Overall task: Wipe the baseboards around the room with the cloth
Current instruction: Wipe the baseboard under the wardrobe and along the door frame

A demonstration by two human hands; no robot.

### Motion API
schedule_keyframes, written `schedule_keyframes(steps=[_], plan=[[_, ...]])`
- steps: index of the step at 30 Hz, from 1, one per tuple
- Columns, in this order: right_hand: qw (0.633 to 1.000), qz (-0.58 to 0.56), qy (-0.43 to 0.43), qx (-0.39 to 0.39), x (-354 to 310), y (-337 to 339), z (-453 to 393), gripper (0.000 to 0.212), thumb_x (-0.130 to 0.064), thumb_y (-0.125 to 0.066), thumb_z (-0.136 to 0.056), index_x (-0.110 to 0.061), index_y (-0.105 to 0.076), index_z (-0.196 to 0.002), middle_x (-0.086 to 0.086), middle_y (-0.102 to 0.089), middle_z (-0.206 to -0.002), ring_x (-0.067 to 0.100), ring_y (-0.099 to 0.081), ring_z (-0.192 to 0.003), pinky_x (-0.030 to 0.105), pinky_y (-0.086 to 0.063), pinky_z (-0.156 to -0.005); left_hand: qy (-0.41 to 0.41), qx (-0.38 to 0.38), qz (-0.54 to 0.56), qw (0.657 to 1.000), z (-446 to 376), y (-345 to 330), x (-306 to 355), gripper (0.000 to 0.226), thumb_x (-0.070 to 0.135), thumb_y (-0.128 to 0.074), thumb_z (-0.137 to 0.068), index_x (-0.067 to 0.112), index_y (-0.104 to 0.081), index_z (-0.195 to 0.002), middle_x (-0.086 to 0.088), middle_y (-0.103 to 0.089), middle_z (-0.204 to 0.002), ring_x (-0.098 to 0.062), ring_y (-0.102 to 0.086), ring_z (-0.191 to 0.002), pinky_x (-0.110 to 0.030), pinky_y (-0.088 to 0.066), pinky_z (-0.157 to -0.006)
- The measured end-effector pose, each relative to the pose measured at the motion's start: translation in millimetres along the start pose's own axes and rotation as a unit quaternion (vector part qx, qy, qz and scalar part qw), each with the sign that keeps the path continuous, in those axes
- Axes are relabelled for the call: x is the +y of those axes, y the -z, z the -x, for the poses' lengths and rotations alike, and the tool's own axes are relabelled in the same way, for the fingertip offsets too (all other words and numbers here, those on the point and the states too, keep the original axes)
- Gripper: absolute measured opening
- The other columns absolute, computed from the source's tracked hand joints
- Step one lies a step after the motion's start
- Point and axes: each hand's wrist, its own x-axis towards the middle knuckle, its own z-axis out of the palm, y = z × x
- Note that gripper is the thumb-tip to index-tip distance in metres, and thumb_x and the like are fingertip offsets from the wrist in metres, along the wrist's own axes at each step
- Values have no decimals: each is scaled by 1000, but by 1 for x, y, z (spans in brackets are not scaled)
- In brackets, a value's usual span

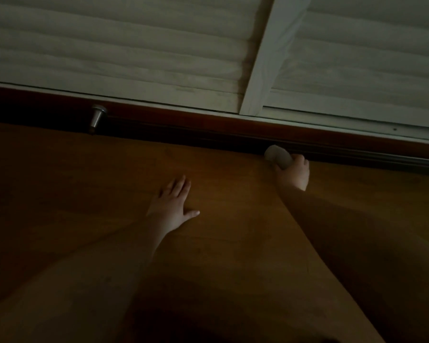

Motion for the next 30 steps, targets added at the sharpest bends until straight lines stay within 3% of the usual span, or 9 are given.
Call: schedule_keyframes(steps=[5,11,14,18,21,23,30], plan=[[984,-42,152,-88,-60,-50,43,54,-35,-74,-85,-15,-55,-131,5,-58,-126,21,-54,-118,36,-48,-98,-6,73,8,997,11,4,-12,74,65,-15,-98,27,5,-157,4,8,-166,-21,1,-152,-45,-9,-120],[964,-102,205,-136,-132,-101,75,55,-33,-73,-85,-13,-56,-134,9,-60,-128,25,-55,-118,38,-46,-102,13,126,-40,991,34,1,-43,70,61,-16,-100,25,-2,-158,0,-2,-166,-22,-2,-152,-41,-2,-120],[967,-100,179,-149,-136,-112,74,55,-33,-71,-86,-14,-55,-136,8,-58,-130,25,-54,-120,39,-46,-103,16,121,-62,991,44,-6,-51,70,61,-16,-100,27,1,-158,1,2,-166,-20,2,-152,-39,6,-117],[976,-120,129,-127,-123,-103,58,53,-33,-71,-86,-16,-55,-134,8,-58,-129,26,-54,-119,41,-47,-101,29,77,-37,996,53,-15,-55,70,62,-13,-99,32,12,-156,7,15,-164,-16,12,-151,-43,2,-119],[979,-124,129,-102,-108,-88,47,52,-34,-73,-85,-15,-57,-131,8,-59,-125,25,-56,-116,36,-47,-98,27,51,-38,998,54,-20,-51,69,63,-14,-99,33,16,-154,8,20,-163,-15,17,-150,-44,1,-120],[980,-132,119,-90,-98,-77,42,51,-35,-73,-84,-14,-59,-128,8,-60,-122,24,-57,-113,32,-46,-94,23,47,-39,998,52,-21,-45,69,62,-15,-99,33,15,-154,9,19,-163,-15,15,-150,-46,-2,-120],[992,-98,59,-47,-47,-21,6,47,-29,-72,-85,-13,-58,-127,10,-58,-122,25,-57,-112,39,-49,-97,-24,44,-66,997,23,-18,-2,75,67,-17,-96,32,13,-155,9,21,-162,-16,15,-150,-45,-2,-120]])
